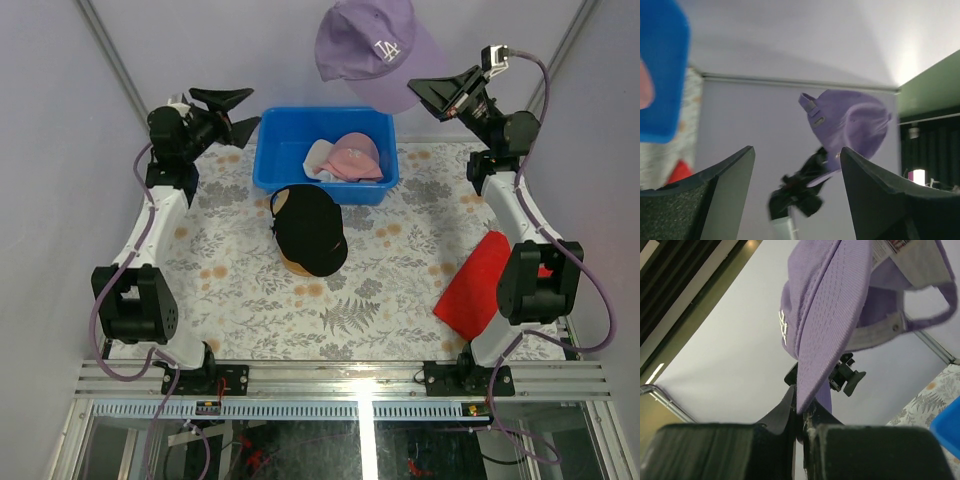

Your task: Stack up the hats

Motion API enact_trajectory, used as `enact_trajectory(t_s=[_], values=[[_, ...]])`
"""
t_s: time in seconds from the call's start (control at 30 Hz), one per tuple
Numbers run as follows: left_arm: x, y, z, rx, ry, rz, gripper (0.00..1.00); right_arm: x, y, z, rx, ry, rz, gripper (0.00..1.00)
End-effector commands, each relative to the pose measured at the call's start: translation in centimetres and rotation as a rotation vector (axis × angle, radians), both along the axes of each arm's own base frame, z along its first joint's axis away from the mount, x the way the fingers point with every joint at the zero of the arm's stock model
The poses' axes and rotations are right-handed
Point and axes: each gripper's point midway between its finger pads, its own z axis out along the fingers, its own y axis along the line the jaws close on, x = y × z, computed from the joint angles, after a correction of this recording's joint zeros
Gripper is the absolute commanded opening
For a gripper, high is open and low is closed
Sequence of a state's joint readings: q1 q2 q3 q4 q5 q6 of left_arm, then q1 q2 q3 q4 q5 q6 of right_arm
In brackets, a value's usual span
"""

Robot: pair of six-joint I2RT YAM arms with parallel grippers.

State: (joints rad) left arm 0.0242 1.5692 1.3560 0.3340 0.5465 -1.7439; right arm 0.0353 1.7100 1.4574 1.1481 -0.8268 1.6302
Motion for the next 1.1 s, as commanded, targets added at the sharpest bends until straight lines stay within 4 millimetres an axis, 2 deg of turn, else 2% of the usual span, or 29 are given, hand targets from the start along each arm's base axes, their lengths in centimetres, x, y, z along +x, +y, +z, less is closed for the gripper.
enact_trajectory(t_s=[0.0, 0.1, 0.2, 0.3, 0.4, 0.63, 0.87, 1.07], values=[[-4.1, -2.4, -4.6, 0.356, 0.043, -0.224, 0.69, -1.5, 0.4, 1.1, -0.036, -0.024, 0.027, 0.00], [-6.4, -2.4, -8.6, 0.541, 0.104, -0.316, 0.67, -1.6, 0.4, 1.0, -0.041, -0.016, 0.029, 0.00], [-8.3, -1.7, -11.8, 0.659, 0.161, -0.353, 0.59, -1.6, 0.4, 0.9, -0.044, -0.012, 0.030, 0.00], [-9.6, -1.7, -13.9, 0.683, 0.192, -0.398, 0.58, -2.7, 0.4, 1.7, -0.045, -0.030, 0.031, 0.00], [-10.0, -1.6, -15.5, 0.703, 0.216, -0.419, 0.58, -3.3, 0.3, 1.8, -0.047, -0.032, 0.030, 0.00], [-10.6, -0.1, -17.4, 0.873, 0.260, -0.416, 0.56, -4.1, 0.4, 1.3, -0.058, -0.030, 0.028, 0.00], [-10.5, -0.5, -19.2, 0.918, 0.292, -0.433, 0.56, -4.1, 0.4, 1.2, -0.055, -0.032, 0.032, 0.00], [-9.9, -1.3, -19.4, 0.915, 0.279, -0.446, 0.55, -3.9, 0.4, 0.9, -0.062, -0.027, 0.036, 0.00]])
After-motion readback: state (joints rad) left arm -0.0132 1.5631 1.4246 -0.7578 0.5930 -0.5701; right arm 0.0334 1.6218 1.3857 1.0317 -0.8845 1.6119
